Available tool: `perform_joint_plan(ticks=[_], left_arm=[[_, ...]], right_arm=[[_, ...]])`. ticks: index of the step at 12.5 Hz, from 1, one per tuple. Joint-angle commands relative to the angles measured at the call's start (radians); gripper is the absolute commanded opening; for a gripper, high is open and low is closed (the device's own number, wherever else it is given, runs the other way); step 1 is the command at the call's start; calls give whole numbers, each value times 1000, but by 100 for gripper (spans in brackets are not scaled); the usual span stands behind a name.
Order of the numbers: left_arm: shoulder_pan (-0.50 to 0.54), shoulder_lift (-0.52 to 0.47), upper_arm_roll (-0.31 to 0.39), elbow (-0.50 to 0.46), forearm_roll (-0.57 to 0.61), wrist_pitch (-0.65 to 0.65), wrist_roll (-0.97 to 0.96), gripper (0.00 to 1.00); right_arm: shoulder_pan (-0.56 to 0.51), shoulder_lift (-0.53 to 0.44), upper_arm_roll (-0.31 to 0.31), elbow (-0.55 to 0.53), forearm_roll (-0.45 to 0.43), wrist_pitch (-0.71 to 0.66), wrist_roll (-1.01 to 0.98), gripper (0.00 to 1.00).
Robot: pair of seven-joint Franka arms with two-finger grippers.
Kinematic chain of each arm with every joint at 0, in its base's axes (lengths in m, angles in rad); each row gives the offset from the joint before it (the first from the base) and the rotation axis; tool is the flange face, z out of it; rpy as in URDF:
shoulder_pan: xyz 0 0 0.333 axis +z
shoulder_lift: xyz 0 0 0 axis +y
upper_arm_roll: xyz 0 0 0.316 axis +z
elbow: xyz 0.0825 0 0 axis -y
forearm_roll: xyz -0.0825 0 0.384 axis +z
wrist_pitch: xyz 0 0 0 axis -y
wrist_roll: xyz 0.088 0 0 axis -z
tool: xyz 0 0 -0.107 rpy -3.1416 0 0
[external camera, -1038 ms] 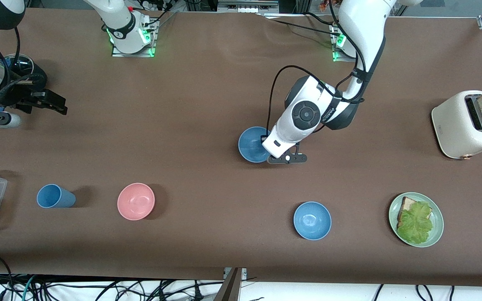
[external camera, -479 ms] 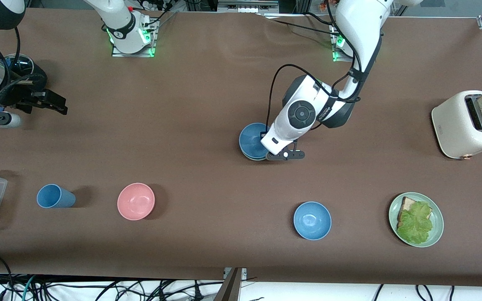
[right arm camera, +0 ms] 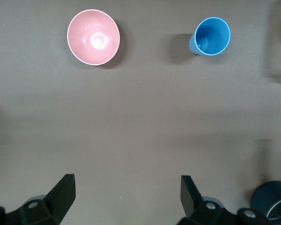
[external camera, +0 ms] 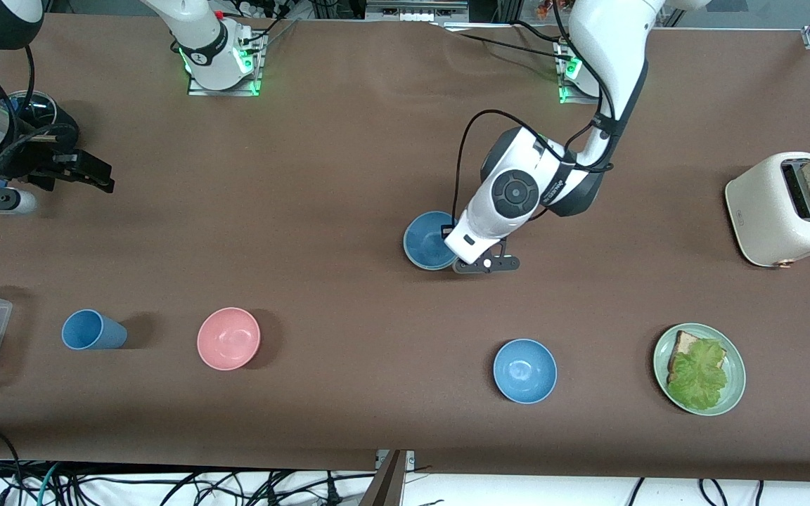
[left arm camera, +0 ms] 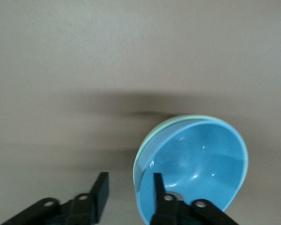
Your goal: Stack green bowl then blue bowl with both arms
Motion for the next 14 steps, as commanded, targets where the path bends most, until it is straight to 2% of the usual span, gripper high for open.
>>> perform_joint_plan(ticks=[1,3,6,8,10,12,14], left_arm=[[21,-38,24,118,-18,-181,4,100],[30,-58,47,225,-8,-306,7,100],[116,-167,49,228,-5,-317,7,100],[209,-230,48,228,17,-373,10,100],[307,-280,48,227,19,-452,127,100],[387,-323,44,224,100,-522,290,100],[445,-352,40,219,131,-587,381,100]], right_arm=[[-4,12,7,29,7,-13,9,99],[-4,12,7,29,5,-10,6,99],[-2,12,9,33,5,-10,8,99],[-5,12,7,33,5,-12,8,99],[-7,12,7,33,5,-12,8,99],[-7,12,7,33,5,-12,8,99],[-7,12,7,33,5,-12,9,99]])
